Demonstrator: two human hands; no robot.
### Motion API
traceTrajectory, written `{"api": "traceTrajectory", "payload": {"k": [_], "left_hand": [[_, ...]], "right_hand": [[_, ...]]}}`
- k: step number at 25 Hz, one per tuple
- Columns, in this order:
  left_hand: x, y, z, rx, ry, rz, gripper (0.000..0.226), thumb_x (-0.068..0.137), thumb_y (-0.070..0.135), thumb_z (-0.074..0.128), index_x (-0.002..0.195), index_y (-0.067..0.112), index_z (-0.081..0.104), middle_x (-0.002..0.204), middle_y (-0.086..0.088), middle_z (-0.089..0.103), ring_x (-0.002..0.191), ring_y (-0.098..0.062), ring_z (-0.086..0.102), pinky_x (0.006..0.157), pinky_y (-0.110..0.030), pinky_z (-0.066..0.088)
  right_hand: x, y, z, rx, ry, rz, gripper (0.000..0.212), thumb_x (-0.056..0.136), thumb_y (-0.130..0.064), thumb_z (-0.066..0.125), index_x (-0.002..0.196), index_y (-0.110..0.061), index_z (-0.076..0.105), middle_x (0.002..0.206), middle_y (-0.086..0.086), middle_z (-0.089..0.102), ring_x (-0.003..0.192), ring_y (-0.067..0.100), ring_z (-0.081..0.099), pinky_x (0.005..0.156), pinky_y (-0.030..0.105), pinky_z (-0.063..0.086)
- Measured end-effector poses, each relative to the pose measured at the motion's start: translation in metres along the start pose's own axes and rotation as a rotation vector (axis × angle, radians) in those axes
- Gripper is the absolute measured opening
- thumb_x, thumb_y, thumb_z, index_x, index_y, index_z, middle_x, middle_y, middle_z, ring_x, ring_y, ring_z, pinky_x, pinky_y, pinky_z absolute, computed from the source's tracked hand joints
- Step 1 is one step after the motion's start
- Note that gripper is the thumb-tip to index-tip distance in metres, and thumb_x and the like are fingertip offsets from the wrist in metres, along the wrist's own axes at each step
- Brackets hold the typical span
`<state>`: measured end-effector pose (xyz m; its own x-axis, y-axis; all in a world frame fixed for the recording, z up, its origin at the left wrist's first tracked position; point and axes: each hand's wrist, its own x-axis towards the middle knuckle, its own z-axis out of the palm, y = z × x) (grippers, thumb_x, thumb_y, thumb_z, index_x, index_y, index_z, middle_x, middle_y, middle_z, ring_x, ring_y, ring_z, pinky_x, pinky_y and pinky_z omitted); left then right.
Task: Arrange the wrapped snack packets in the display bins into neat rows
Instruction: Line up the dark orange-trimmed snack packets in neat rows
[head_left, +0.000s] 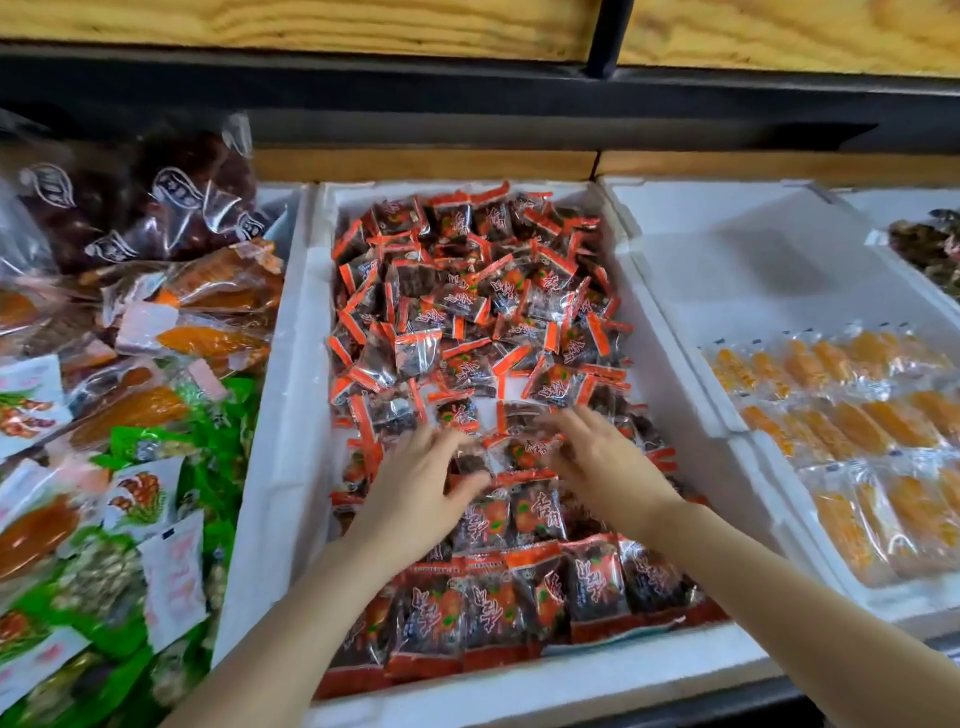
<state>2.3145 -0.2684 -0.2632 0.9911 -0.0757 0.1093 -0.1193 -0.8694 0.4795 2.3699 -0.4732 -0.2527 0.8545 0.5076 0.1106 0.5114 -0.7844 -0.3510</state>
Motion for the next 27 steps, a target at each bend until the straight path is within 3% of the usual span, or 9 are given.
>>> {"api": "traceTrajectory", "payload": {"k": [2,4,9,12,16,18,21,24,27], "left_hand": [[0.023,-0.007,-0.004,-0.018,0.053,-0.055,0.050,0.096,0.044,0.046,0.139,0.021,0.041,0.143,0.002,0.038,0.132,-0.017,0.037,0.108,-0.034,0.031],[0.046,-0.013,-0.004,-0.016,-0.007,-0.101,0.053,0.097,0.041,0.046,0.143,0.016,0.037,0.150,-0.003,0.033,0.138,-0.019,0.030,0.111,-0.035,0.028],[0.072,-0.016,0.008,0.081,-0.095,-0.123,0.061,0.092,0.037,0.058,0.145,0.016,0.035,0.147,-0.007,0.038,0.138,-0.025,0.028,0.108,-0.038,0.032],[0.080,-0.014,0.008,0.023,-0.005,-0.177,0.053,0.087,0.026,0.068,0.134,0.019,0.045,0.134,-0.008,0.044,0.123,-0.025,0.043,0.098,-0.036,0.042],[0.080,-0.005,0.000,-0.025,0.085,-0.170,0.047,0.085,0.018,0.071,0.128,0.017,0.051,0.129,-0.004,0.044,0.105,-0.016,0.052,0.084,-0.022,0.042],[0.077,-0.002,-0.007,-0.038,0.126,-0.117,0.033,0.086,0.017,0.069,0.117,0.016,0.055,0.121,-0.002,0.047,0.087,-0.009,0.050,0.075,-0.015,0.039],[0.069,-0.001,-0.022,-0.143,0.295,-0.093,0.022,0.089,0.017,0.065,0.098,0.016,0.045,0.090,0.003,0.055,0.071,-0.009,0.052,0.056,-0.013,0.038],[0.053,0.003,-0.036,-0.368,0.511,-0.156,0.026,0.086,0.021,0.069,0.105,0.017,0.050,0.089,0.012,0.055,0.076,0.000,0.054,0.061,-0.002,0.038],[0.036,0.003,-0.034,-0.736,0.501,-0.325,0.022,0.086,0.023,0.068,0.101,0.016,0.052,0.091,0.004,0.060,0.065,0.001,0.063,0.060,-0.007,0.045]], "right_hand": [[0.018,0.008,-0.003,0.080,0.051,0.062,0.040,0.095,-0.025,0.052,0.135,-0.022,0.044,0.128,-0.003,0.048,0.112,0.014,0.048,0.098,0.035,0.044],[0.037,0.012,0.000,0.146,-0.047,0.095,0.043,0.092,-0.025,0.058,0.133,-0.023,0.047,0.130,-0.003,0.051,0.114,0.015,0.050,0.099,0.031,0.043],[0.062,0.016,0.011,0.074,-0.158,0.149,0.047,0.087,-0.033,0.064,0.132,-0.029,0.048,0.120,0.001,0.060,0.101,0.019,0.059,0.088,0.033,0.051],[0.067,0.012,0.009,-0.090,-0.130,0.128,0.045,0.093,-0.037,0.054,0.135,-0.024,0.042,0.120,0.007,0.056,0.108,0.023,0.054,0.087,0.034,0.048],[0.070,0.007,0.006,-0.113,-0.052,0.136,0.036,0.100,-0.033,0.039,0.132,-0.017,0.042,0.111,0.010,0.059,0.105,0.025,0.052,0.077,0.036,0.047],[0.070,0.007,0.003,-0.151,-0.091,0.124,0.035,0.099,-0.032,0.042,0.130,-0.016,0.042,0.109,0.010,0.061,0.102,0.026,0.055,0.077,0.036,0.048],[0.068,0.007,0.000,-0.207,-0.186,0.070,0.038,0.095,-0.025,0.053,0.130,-0.015,0.041,0.112,0.008,0.062,0.098,0.026,0.058,0.081,0.039,0.050],[0.065,0.001,-0.009,-0.005,-0.016,0.112,0.030,0.092,-0.018,0.055,0.121,-0.015,0.048,0.103,0.007,0.066,0.083,0.020,0.061,0.071,0.033,0.053],[0.048,-0.016,-0.017,0.377,0.228,0.078,0.023,0.090,-0.014,0.060,0.111,-0.017,0.053,0.099,-0.001,0.067,0.079,0.009,0.061,0.065,0.017,0.049]]}}
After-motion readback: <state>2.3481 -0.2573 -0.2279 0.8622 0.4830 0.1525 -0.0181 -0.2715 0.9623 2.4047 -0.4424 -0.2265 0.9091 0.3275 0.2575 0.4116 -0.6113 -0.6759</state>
